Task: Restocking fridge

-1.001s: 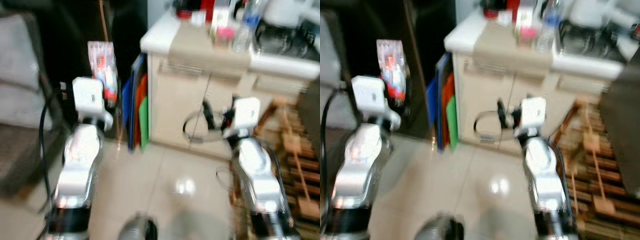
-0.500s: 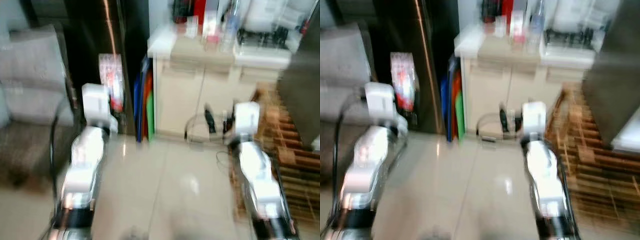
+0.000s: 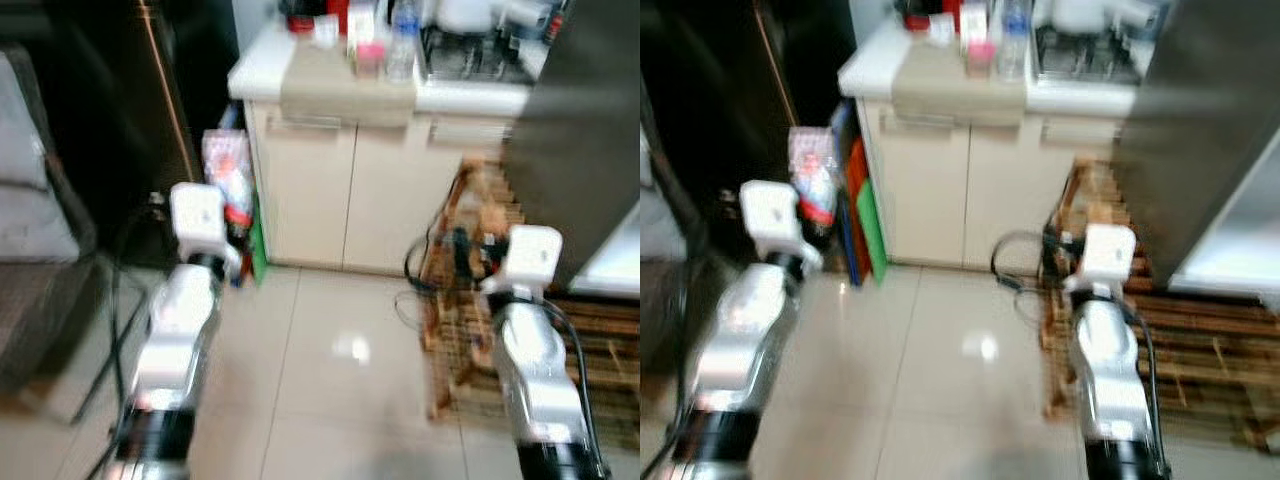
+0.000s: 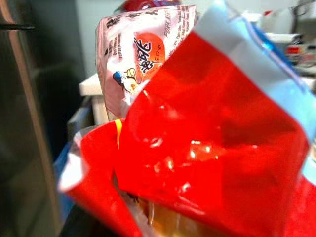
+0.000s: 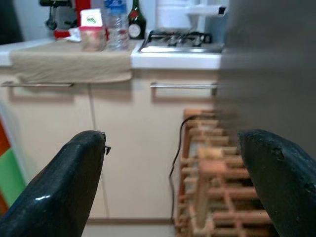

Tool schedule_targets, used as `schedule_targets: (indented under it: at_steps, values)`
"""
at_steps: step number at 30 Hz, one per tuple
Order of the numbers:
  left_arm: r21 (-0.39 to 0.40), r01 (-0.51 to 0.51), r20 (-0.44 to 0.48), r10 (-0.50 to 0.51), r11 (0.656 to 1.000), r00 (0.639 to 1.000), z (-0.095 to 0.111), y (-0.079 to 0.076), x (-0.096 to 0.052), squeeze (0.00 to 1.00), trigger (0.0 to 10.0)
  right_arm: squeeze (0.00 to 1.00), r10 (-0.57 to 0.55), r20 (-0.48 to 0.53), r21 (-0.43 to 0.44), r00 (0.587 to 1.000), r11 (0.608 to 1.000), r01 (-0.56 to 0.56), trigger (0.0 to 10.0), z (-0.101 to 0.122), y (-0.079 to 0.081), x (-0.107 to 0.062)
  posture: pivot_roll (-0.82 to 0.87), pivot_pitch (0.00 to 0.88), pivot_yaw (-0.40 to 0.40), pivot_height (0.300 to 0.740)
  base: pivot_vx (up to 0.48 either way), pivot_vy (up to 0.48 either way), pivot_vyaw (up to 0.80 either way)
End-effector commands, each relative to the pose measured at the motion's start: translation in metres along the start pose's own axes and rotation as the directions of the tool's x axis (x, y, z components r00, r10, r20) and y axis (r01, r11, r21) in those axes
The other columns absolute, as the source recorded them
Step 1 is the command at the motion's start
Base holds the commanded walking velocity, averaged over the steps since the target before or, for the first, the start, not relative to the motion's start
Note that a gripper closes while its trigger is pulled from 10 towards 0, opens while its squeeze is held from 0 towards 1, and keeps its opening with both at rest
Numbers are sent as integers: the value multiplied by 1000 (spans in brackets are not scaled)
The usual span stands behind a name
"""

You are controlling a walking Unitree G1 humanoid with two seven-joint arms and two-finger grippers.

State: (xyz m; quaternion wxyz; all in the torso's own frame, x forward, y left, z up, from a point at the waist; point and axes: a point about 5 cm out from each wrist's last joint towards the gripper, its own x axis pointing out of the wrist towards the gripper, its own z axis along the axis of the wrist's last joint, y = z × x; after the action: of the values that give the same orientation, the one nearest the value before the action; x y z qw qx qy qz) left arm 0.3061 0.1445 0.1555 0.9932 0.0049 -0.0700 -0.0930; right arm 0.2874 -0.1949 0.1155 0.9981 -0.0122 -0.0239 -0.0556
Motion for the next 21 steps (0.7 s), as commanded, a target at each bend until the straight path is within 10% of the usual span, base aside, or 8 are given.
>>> schedule_targets:
  at_steps: [1, 21]
  values:
    - [-13, 25, 18, -25, 1000, 1000, 2, 0, -6, 0, 10000, 0, 18, 1, -6, 1000, 1000, -18, 10000, 1, 6, 0, -78, 0, 42, 740, 0, -428, 0]
    - [-25, 131, 45, -130, 991, 991, 6, -18, -11, 0, 10000, 0, 80, 4, -48, 997, 996, -80, 10000, 1, 11, -2, -84, 0, 40, 740, 0, -193, -535]
